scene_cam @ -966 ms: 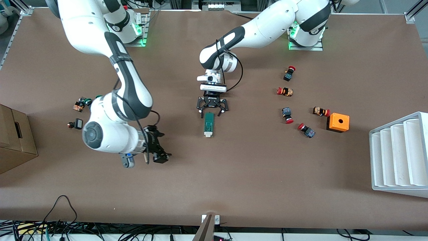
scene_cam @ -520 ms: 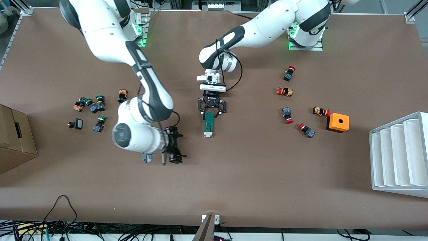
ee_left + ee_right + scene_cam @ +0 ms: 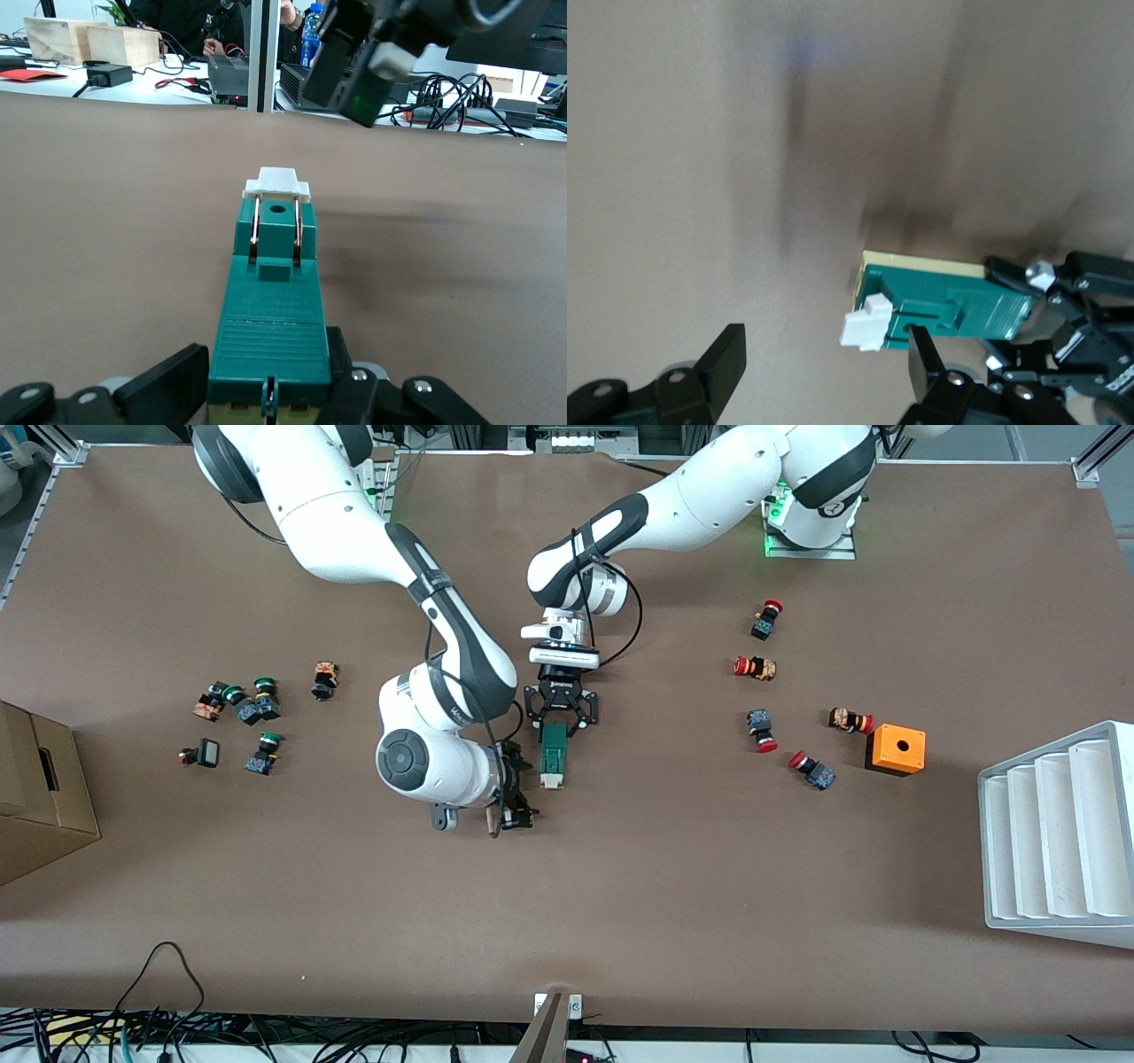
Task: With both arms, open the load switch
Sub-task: 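Hold the switch base with the left gripper while the right gripper approaches, then grip the switch body with the right gripper beside the white lever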
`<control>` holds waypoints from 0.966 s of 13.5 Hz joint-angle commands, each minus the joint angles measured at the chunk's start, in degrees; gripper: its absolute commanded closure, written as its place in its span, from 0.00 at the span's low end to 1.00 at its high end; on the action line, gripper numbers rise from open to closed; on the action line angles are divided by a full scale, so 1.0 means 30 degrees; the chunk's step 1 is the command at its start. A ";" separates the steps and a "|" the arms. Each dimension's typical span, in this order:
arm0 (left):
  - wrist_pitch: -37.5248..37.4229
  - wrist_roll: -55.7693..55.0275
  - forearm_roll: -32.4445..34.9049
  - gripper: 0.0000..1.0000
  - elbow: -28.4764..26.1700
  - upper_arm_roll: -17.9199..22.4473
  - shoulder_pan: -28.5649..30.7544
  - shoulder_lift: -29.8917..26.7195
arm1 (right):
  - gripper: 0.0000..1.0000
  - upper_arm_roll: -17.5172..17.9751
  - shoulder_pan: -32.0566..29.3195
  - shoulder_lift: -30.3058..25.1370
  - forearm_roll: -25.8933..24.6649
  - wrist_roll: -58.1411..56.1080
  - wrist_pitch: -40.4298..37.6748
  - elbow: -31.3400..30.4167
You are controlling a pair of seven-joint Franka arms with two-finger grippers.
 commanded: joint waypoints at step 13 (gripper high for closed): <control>0.0030 -0.0383 0.0035 0.51 0.0230 0.0097 -0.0135 0.0058 | 0.47 -0.0278 0.1099 0.1332 0.0395 0.2867 0.0583 0.0745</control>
